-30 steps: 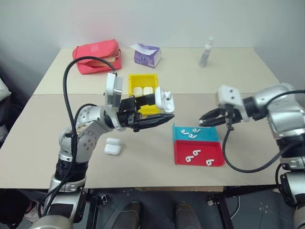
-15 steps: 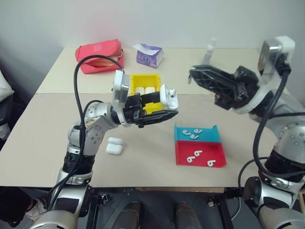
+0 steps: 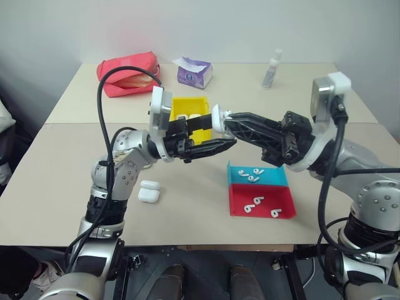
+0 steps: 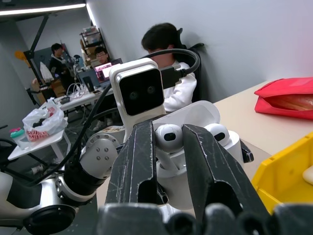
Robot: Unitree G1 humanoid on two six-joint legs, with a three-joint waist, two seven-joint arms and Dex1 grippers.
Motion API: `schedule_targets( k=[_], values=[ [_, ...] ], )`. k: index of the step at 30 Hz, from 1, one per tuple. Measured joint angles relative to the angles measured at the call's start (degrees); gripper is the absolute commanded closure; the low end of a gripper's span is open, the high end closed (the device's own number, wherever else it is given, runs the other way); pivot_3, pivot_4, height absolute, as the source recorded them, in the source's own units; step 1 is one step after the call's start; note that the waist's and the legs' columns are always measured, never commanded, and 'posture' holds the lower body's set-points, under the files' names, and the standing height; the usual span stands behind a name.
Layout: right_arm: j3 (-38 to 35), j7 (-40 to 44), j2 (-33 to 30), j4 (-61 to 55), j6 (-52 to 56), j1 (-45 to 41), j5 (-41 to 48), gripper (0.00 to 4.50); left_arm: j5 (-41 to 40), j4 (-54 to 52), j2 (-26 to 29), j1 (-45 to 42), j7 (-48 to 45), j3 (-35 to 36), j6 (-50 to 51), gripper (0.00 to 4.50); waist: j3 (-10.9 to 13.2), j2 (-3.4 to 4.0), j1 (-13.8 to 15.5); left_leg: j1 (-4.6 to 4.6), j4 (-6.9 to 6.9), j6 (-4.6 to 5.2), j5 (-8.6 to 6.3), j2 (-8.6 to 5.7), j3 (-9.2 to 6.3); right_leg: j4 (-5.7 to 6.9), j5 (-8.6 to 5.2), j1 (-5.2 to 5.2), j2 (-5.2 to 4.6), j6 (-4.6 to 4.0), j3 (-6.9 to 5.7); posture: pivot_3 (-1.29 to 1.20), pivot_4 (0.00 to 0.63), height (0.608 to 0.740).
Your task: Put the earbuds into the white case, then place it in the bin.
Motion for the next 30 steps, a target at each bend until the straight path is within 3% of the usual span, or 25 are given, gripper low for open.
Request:
schedule_targets(
  k=[1,9,17,20,27,30],
  values=[
    [0.2,0.0,-0.2,0.0,-0.5,0.2,0.0,3.9,0.0,0.0,0.0,0.0,0.1,0.0,0.0,1.68,0.0,0.0,0.0,0.0,0.0,0.0,0.0,0.0,0.0,0.0,0.0,0.0,0.0,0.0,0.0,0.0,0.15,0.74],
    [2.2,0.1,-3.5,-0.2,-2.9,1.5,-0.3,1.35,0.1,0.0,0.3,0.4,1.1,0.1,0.2,1.68,0.0,0.0,0.0,0.0,0.0,0.01,0.0,0.0,0.0,-0.01,0.0,0.0,0.0,0.0,0.0,0.0,0.15,0.74],
    [1.9,0.3,-6.8,-0.4,-3.4,3.8,1.5,1.35,0.0,-0.1,0.4,0.4,0.5,0.1,0.2,1.68,0.0,0.0,0.1,0.0,0.0,0.03,-0.01,0.0,0.01,-0.02,0.0,0.03,0.0,0.0,-0.01,0.0,0.15,0.74],
    [1.5,1.1,-7.8,-0.6,-3.9,5.0,2.7,1.93,0.2,-0.1,0.7,0.8,-0.4,-0.2,0.1,1.68,0.0,0.0,0.0,0.01,0.0,0.03,-0.01,0.0,0.01,-0.03,0.0,0.03,0.0,0.0,0.0,0.0,0.15,0.74],
    [1.5,1.8,-14.0,-0.5,-5.4,0.0,1.2,4.27,3.5,1.7,0.6,1.4,-2.3,-2.7,-2.1,1.68,0.0,0.0,0.0,0.08,0.01,0.06,-0.03,0.0,0.07,-0.07,0.0,0.05,0.01,0.0,0.03,0.0,0.15,0.74],
    [5.1,2.5,-17.4,1.4,-5.3,-7.6,-2.3,4.46,5.4,4.0,-0.6,1.4,-2.6,-4.2,-3.6,1.68,0.0,0.0,-0.1,0.1,-0.04,0.06,-0.03,0.04,0.08,-0.08,0.0,0.03,0.06,0.0,0.03,0.0,0.15,0.74]
  ],
)
